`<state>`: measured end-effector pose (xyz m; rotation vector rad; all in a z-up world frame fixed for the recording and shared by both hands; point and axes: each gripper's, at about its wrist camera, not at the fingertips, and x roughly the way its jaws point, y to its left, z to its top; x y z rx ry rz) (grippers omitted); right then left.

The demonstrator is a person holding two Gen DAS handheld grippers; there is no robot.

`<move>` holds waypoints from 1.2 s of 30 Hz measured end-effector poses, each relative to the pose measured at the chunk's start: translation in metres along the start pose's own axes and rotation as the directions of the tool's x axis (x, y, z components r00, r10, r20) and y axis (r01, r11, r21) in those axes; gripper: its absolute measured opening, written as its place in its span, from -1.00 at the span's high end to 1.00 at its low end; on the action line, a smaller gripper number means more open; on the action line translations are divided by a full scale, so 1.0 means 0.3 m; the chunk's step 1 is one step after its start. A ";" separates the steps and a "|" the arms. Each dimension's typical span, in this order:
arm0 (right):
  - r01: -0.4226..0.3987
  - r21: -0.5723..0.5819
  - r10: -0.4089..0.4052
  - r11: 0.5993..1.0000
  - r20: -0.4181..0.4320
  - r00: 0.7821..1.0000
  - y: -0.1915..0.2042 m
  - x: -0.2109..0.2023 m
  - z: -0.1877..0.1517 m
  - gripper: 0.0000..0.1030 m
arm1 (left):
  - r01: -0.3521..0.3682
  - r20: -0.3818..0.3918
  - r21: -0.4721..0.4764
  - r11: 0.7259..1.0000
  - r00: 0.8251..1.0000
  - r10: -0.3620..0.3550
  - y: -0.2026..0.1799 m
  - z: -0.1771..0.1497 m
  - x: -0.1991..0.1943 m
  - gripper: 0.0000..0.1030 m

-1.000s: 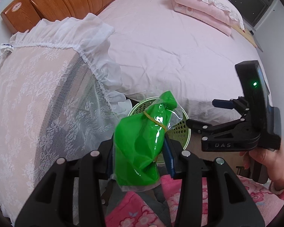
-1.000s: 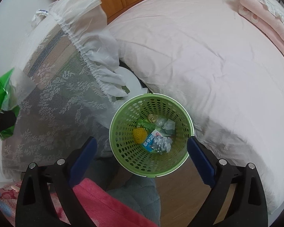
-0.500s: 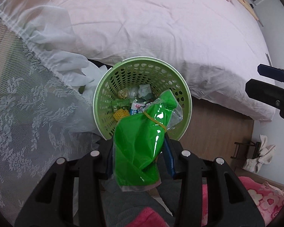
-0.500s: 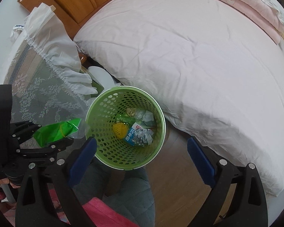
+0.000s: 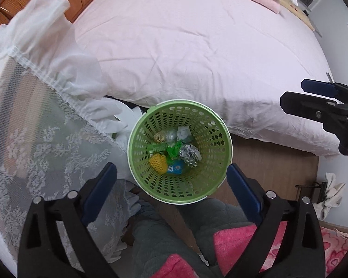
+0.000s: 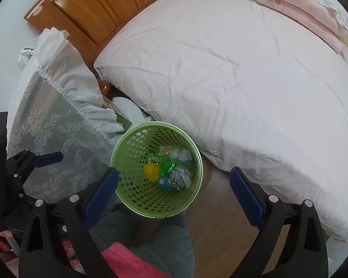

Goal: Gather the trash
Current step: 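Drop the green candy wrapper into the basket with the left tool, then grasp the clear plastic bottle with the left tool while the right tool grasps white paper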

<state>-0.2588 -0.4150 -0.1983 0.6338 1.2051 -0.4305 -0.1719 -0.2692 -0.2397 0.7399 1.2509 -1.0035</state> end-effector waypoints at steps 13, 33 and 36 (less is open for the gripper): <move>-0.130 -0.267 0.183 0.955 0.182 0.966 0.311 -0.216 0.243 -0.94 | -0.161 0.287 -0.256 0.953 0.929 0.234 0.298 -0.009 -0.460 -0.85; -0.232 -0.593 0.336 0.771 0.069 0.939 1.163 -0.034 0.599 -0.95 | -0.252 0.226 -0.570 0.782 0.867 0.445 1.222 -0.161 -0.595 -0.85; -0.230 -0.659 0.326 0.716 0.024 0.945 1.321 0.077 0.681 -0.95 | -0.244 0.222 -0.589 0.770 0.868 0.444 1.365 -0.146 -0.576 -0.85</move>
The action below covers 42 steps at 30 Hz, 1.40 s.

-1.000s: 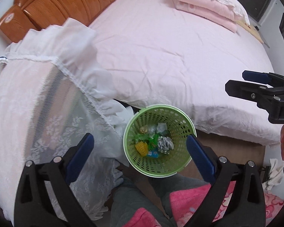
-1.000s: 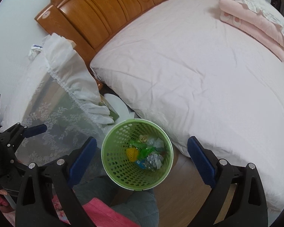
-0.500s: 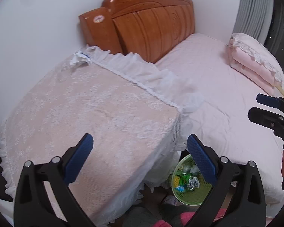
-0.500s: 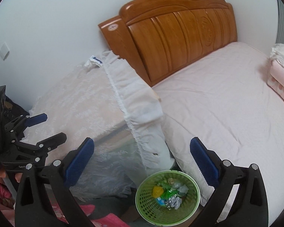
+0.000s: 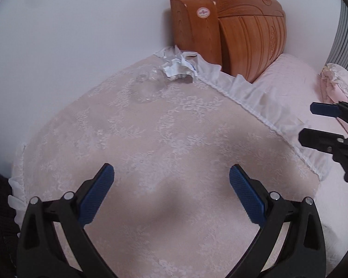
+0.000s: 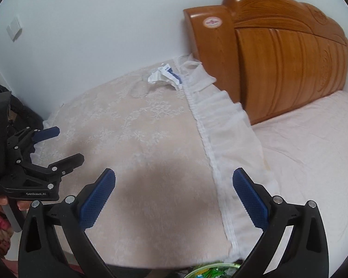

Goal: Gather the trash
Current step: 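Grasp the clear plastic bottle with the left tool while the right tool grasps white paper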

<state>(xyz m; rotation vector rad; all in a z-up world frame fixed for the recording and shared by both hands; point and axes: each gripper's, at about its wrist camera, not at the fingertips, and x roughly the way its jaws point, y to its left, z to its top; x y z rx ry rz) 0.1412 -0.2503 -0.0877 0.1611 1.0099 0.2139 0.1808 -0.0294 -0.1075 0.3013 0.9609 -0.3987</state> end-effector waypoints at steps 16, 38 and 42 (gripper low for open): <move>0.061 -0.377 -0.112 0.924 -0.114 0.987 0.129 0.679 0.512 -0.65 | 0.048 -0.016 -0.132 0.990 0.999 -0.051 0.210 0.124 0.165 -0.85; -0.031 0.022 0.029 0.999 0.062 0.998 -0.066 0.197 0.374 0.44 | -0.050 -0.132 -0.245 0.968 0.991 0.018 0.143 0.451 0.575 -0.85; -0.016 0.033 0.015 0.999 0.034 0.999 -0.075 0.111 0.255 0.42 | -0.079 -0.164 -0.239 0.968 0.986 0.040 0.144 0.484 0.664 -0.82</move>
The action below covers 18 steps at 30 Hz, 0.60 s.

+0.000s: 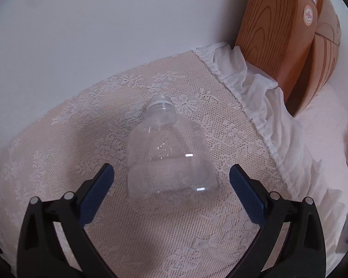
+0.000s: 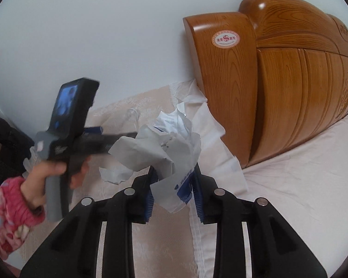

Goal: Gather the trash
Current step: 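Grasp the clear plastic bottle with the left tool while the right tool grasps white paper, then carry the bottle and paper to the basket and release the paper with the right tool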

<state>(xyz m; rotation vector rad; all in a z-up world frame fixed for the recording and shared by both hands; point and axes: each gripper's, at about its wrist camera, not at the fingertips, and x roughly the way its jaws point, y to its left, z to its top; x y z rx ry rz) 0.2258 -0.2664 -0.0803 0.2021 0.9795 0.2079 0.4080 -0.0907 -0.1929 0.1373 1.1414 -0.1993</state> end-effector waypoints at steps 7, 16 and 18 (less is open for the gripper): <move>-0.005 0.086 0.007 0.996 -0.026 1.000 -0.033 -0.030 -0.110 0.41 | -0.003 0.011 0.016 1.000 1.000 0.003 -0.014 0.005 0.000 -0.25; -0.016 0.167 0.026 0.986 -0.053 0.998 -0.035 -0.064 -0.248 0.41 | 0.014 0.106 0.068 0.998 0.994 -0.021 0.011 -0.119 -0.243 -0.23; -0.018 0.170 0.029 0.985 -0.062 0.998 -0.025 -0.084 -0.284 0.41 | 0.026 0.116 0.087 0.996 0.993 -0.036 0.009 -0.180 -0.316 -0.22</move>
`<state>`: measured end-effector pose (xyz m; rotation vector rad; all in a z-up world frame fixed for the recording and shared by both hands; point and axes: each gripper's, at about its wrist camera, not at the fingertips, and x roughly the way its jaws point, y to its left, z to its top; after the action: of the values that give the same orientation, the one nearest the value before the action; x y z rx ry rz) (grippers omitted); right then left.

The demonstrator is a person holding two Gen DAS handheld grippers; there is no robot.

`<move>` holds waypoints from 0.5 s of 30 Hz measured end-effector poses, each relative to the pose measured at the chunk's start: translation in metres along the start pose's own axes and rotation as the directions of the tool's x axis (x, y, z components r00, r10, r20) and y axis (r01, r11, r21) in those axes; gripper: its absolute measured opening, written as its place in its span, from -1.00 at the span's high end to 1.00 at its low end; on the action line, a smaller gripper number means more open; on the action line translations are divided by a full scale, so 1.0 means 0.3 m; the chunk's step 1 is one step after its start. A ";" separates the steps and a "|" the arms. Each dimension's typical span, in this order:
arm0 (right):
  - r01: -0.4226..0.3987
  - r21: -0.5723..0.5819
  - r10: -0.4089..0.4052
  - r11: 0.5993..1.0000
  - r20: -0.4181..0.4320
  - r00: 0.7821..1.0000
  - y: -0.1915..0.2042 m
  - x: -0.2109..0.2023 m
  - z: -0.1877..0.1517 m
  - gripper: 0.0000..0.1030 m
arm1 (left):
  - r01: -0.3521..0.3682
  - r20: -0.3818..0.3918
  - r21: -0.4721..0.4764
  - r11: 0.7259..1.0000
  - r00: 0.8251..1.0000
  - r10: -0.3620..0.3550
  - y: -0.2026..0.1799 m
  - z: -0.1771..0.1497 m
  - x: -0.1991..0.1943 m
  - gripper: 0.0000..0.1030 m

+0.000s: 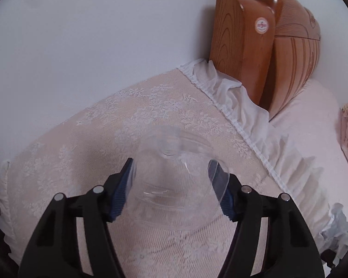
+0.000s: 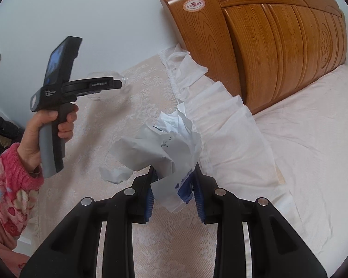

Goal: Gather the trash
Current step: 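Carry the bottle and paper to the basket and release the paper with the right tool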

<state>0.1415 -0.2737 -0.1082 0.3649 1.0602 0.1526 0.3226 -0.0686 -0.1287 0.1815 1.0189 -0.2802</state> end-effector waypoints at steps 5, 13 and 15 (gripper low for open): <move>-0.010 0.004 0.010 1.000 -0.012 1.000 0.012 -0.078 -0.111 0.41 | 0.042 0.012 0.016 0.999 0.999 -0.042 -0.025 -0.184 -0.207 -0.22; -0.021 -0.004 0.021 1.000 0.003 1.000 0.012 -0.233 -0.295 0.41 | 0.113 -0.022 0.106 0.988 0.994 -0.111 -0.153 -0.489 -0.501 -0.22; -0.018 0.008 0.018 1.000 0.009 1.000 0.000 -0.277 -0.354 0.41 | 0.155 -0.044 0.108 0.982 0.988 -0.151 -0.200 -0.549 -0.550 -0.22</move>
<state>0.0084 -0.2749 -0.0861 0.3816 1.0494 0.1625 0.0887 -0.0557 -0.0728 0.2101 1.0555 -0.4756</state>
